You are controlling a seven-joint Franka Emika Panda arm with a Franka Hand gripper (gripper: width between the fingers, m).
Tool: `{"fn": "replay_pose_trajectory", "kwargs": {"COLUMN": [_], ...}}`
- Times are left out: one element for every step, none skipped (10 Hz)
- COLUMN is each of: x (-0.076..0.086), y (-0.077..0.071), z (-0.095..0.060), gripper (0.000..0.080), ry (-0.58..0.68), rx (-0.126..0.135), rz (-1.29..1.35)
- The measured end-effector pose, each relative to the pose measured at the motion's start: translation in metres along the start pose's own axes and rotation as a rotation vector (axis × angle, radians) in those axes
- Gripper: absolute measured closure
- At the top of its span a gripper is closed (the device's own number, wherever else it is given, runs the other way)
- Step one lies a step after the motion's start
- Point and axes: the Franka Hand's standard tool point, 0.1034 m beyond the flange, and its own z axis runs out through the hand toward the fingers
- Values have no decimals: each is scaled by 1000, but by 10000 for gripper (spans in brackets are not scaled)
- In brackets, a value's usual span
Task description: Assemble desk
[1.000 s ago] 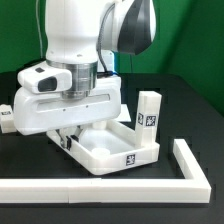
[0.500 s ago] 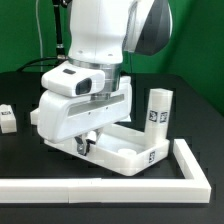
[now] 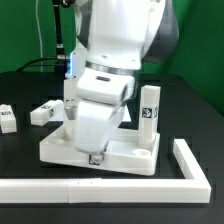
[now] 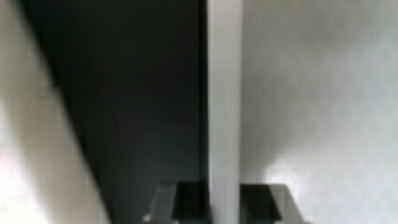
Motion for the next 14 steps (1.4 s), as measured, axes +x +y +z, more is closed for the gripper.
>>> {"fn": "replay_pose_trajectory", "kwargs": {"x": [5, 3, 1, 1, 1, 3, 15, 28, 37, 41, 43, 48, 58, 58], "y": [8, 9, 9, 9, 9, 9, 15, 26, 33, 36, 37, 36, 34, 34], "z": [-5, -5, -4, -4, -4, -4, -7, -9, -10, -9, -9, -10, -11, -10], "gripper": [737, 737, 737, 737, 737, 737, 737, 737, 737, 737, 736, 736, 736, 736], "ry": [-9, -13, -15, -16, -16, -15, -10, -2, 5, 7, 8, 8, 4, -4], "rx": [-19, -27, -26, -25, -25, -25, -30, -48, -66, -70, -70, -72, -76, -81], "rz": [-78, -124, -134, -133, -129, -113, -91, -94, -105, -109, -113, -118, -126, -133]}}
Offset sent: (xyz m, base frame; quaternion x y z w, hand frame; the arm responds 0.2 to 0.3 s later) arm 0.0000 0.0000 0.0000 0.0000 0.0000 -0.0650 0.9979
